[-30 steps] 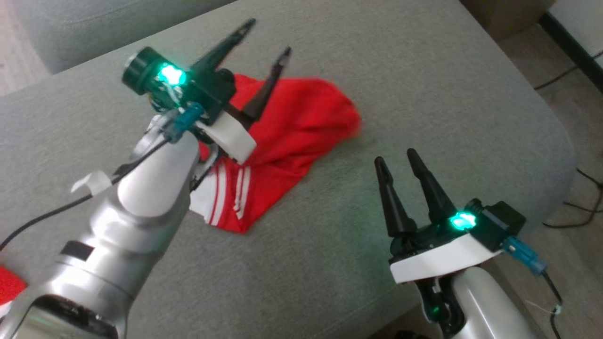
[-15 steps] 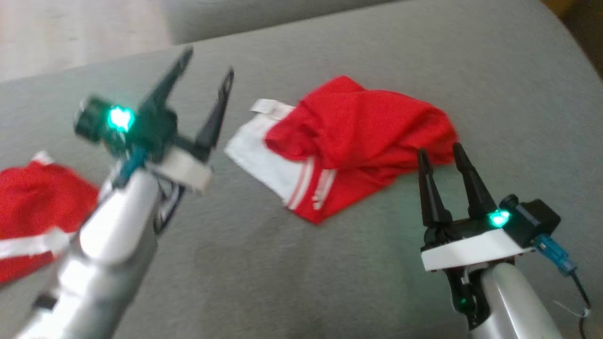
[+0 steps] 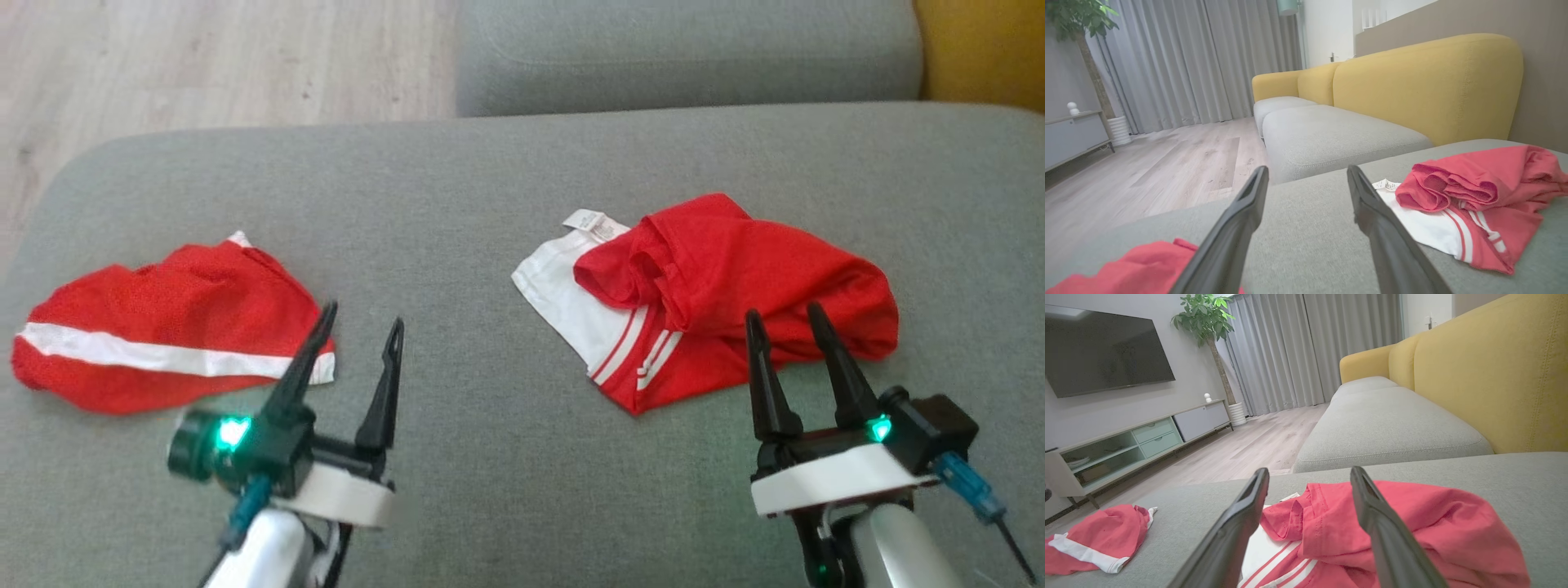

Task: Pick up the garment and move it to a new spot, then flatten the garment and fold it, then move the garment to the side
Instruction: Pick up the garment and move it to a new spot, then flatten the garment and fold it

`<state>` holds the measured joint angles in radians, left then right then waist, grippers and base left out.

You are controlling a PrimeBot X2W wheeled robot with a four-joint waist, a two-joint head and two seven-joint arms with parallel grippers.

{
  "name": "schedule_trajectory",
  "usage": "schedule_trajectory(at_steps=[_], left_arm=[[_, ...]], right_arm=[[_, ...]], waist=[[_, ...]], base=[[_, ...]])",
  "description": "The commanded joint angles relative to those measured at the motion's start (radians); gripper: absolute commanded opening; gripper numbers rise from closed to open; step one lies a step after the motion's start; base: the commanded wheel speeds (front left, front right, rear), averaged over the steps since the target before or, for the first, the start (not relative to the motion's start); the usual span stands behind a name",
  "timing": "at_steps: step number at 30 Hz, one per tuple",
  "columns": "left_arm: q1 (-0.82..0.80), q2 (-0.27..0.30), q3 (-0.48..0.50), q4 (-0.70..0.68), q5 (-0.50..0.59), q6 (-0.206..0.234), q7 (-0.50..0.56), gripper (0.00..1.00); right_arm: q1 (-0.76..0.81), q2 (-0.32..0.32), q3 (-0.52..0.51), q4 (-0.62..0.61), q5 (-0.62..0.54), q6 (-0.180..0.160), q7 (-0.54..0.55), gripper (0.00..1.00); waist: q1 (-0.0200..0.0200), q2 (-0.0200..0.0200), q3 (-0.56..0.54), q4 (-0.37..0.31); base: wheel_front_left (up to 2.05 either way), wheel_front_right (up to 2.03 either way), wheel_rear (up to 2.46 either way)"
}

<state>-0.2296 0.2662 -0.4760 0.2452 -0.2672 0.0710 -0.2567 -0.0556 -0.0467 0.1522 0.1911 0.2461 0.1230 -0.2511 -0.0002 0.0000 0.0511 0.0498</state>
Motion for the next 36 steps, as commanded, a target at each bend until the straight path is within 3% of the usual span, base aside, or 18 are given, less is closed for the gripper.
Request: schedule_trajectory(at_steps=[1,5,9,18,36], left_arm=[[-0.012,-0.006,0.059,-0.05,0.012,0.016,-0.005,1.0],[0.076,-0.055,0.111,-0.086,0.03,0.047,-0.005,1.0],[0.137,-0.098,0.158,-0.11,0.049,0.046,-0.005,1.0],[0.15,-0.143,0.198,-0.106,0.112,-0.006,-0.005,1.0],[0.088,-0.195,0.215,-0.066,0.152,-0.089,-0.005,1.0]], right_arm=[[-0.01,-0.004,0.016,-0.037,-0.002,0.008,-0.011,1.0],[0.002,-0.004,0.026,-0.033,-0.013,0.008,-0.011,1.0],[0.012,-0.004,0.026,-0.032,-0.015,0.008,-0.011,1.0],[-0.006,-0.004,0.012,0.005,-0.062,0.008,-0.011,1.0],[-0.231,-0.004,-0.103,0.356,-0.3,0.008,-0.011,1.0]], waist=[[0.0002,0.0,-0.015,0.014],[0.0002,0.0,-0.032,0.015],[0.0002,0.0,-0.042,0.017],[0.0002,0.0,-0.036,0.045],[0.0002,0.0,0.107,0.154]], base=[[0.0,0.0,0.0],[0.0,0.0,0.0],[0.0,0.0,0.0],[0.0,0.0,0.0],[0.0,0.0,0.0]])
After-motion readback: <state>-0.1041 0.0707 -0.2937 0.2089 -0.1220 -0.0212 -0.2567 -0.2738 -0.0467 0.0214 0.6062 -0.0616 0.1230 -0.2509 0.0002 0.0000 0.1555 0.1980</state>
